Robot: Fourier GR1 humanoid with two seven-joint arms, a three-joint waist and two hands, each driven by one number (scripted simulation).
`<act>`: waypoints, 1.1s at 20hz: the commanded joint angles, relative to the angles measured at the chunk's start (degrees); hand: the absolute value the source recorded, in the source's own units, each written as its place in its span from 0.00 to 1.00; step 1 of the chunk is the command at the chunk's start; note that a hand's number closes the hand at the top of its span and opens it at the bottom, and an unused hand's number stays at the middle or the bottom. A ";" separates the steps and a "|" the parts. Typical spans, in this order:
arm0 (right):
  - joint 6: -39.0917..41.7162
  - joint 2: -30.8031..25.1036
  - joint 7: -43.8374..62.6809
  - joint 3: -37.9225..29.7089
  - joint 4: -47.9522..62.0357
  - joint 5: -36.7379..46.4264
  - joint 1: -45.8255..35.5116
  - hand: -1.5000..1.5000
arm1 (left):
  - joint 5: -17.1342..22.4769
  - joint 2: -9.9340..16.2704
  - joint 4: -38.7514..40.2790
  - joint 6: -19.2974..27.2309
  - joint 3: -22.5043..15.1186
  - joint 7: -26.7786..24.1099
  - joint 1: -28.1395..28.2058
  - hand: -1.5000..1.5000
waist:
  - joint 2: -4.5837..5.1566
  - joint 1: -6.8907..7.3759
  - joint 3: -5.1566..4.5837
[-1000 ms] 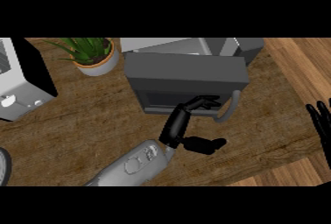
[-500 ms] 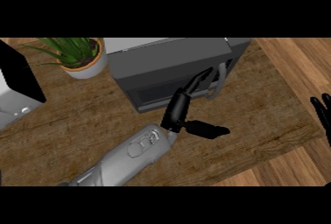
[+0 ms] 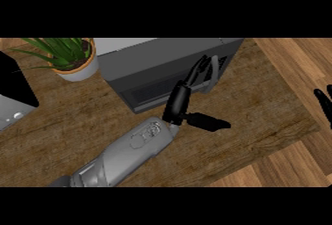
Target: Pick up the milk, place it into the microwave and close the microwave
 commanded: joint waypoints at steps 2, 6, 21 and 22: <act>1.19 -0.69 1.18 0.55 -0.28 -2.10 -1.10 0.00 | 2.55 -0.02 2.63 0.98 1.30 -1.04 -3.20 0.00 | 0.45 -1.58 0.02; 1.17 -1.92 1.99 -0.21 0.03 -3.01 -2.27 0.00 | 3.92 -0.02 3.71 0.87 0.90 -2.63 -3.74 0.00 | 0.62 -1.86 0.02; 1.59 -4.62 4.85 -1.40 1.64 -7.04 -4.40 0.00 | 8.58 0.00 5.89 1.80 -0.43 -7.14 -4.86 0.00 | 0.89 -3.34 0.14; 2.00 -4.66 4.90 -1.28 1.44 -7.56 -4.39 0.00 | 8.84 0.00 6.04 2.37 -0.72 -7.46 -4.58 0.00 | 0.61 -3.43 0.16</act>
